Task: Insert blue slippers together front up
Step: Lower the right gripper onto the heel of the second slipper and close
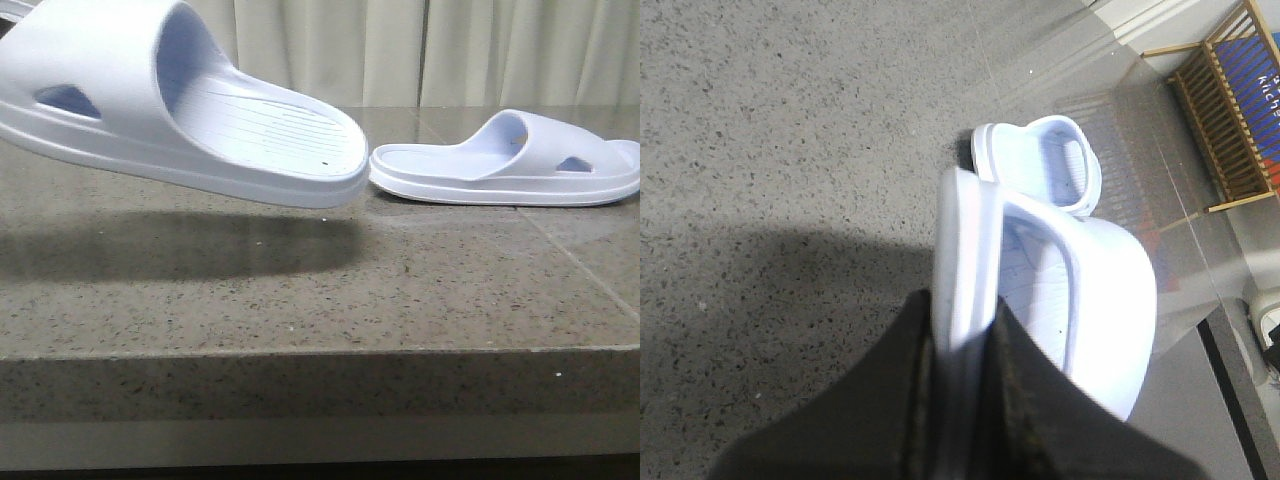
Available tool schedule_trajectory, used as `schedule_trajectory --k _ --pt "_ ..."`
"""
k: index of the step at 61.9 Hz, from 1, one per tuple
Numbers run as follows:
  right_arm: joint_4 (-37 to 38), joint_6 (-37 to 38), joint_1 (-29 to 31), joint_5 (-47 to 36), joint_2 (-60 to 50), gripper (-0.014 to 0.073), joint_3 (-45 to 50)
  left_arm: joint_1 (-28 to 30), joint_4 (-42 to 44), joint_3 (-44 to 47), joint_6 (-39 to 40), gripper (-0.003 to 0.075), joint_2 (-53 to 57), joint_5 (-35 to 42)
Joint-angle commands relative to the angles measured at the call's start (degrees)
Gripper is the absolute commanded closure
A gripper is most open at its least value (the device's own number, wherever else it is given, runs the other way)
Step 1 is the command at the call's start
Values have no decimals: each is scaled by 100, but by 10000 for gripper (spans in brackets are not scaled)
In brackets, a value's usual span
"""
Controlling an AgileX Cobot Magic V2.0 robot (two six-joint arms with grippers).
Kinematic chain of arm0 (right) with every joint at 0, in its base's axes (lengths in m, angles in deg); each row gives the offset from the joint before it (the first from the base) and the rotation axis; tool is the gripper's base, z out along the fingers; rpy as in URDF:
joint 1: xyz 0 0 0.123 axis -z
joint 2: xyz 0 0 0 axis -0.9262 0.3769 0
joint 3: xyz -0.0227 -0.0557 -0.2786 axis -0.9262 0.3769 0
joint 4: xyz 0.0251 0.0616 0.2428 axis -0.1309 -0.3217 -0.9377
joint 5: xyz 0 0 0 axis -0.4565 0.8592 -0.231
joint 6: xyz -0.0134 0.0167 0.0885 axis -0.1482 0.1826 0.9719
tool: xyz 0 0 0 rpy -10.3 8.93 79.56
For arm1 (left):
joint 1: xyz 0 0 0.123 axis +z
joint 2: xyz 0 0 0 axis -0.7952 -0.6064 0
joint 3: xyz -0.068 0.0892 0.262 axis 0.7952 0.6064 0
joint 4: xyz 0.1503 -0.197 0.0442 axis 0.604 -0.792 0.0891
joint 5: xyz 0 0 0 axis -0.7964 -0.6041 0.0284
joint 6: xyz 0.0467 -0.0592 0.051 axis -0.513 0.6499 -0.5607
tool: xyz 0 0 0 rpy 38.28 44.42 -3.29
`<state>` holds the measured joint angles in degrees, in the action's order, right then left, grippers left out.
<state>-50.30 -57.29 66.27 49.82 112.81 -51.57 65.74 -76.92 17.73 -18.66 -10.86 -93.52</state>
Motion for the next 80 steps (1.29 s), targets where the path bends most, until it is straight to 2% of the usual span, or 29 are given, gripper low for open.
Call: schedule_trajectory --k 1,15,28,36,52,62,70,80 --pt "155 -28 48 -280 191 198 -245 -46 -477 -127 -37 741 135 -183" --pt "160 35 490 488 1356 198 -948 -46 -477 -127 -37 741 135 -174" --pt "-45 30 1523 1005 2832 198 -1715 -46 -477 -127 -37 741 135 -174" --pt "-837 -385 2149 993 3615 198 -1903 -46 -477 -127 -49 741 135 -174" --pt "-3695 -2787 2949 1386 4921 198 -2462 -46 -477 -127 -76 741 135 -136" --pt "-5038 -3838 3130 1951 5654 198 -2922 -46 -469 -127 -80 741 135 -136" --pt "-5547 -4232 3081 2355 6218 198 -3294 -46 -469 -127 -80 741 135 -135" --pt "-5585 -4237 2907 2441 6765 221 -3788 -46 -469 -127 -80 741 135 -135"
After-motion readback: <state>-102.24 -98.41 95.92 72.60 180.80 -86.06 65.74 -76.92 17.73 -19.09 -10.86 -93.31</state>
